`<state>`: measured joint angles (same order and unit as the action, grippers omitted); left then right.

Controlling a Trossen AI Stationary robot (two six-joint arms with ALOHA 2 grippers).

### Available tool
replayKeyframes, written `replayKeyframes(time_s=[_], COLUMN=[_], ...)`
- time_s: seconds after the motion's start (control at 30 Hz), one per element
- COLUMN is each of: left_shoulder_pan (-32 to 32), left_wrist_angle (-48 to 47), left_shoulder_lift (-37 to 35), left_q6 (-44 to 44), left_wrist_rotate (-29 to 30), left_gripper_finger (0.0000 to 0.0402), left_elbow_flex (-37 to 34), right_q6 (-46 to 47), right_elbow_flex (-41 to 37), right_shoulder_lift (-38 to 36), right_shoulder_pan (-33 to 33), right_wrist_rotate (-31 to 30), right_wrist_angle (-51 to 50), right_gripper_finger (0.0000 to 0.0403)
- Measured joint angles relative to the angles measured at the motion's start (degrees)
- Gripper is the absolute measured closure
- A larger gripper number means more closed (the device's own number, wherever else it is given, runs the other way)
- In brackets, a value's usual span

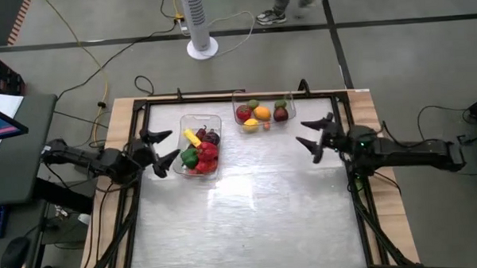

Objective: Sort produce into baskets
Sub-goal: Return to Home Position

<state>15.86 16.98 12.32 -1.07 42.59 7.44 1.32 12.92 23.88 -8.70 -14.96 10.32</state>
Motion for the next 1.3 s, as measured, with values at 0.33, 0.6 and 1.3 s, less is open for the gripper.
replayKeyframes(time_s=[0.33,0.6,1.3], left_shoulder_pan=[0.02,0.23,0.2], left_wrist_angle=[-5.16,-9.84,-11.85], left_shoulder_lift=[-12.31,-11.98,-11.48], left_q6=[-3.76,-8.72,7.34], left_wrist_rotate=[-0.25,-4.7,-4.28], left_gripper_finger=[0.0015,0.0015,0.0015], left_elbow_flex=[-4.99,-6.86,-6.92], right_q6=[6.91,2.49,1.24], right_elbow_flex=[-12.41,-12.43,-12.47], right_shoulder_lift=[-14.18,-17.34,-17.16], right_shoulder_pan=[1.83,3.53,1.85], right_wrist_rotate=[1.19,1.38,-3.15], right_wrist_angle=[8.98,6.83,2.61], right_gripper_finger=[0.0081,0.0081,0.0081])
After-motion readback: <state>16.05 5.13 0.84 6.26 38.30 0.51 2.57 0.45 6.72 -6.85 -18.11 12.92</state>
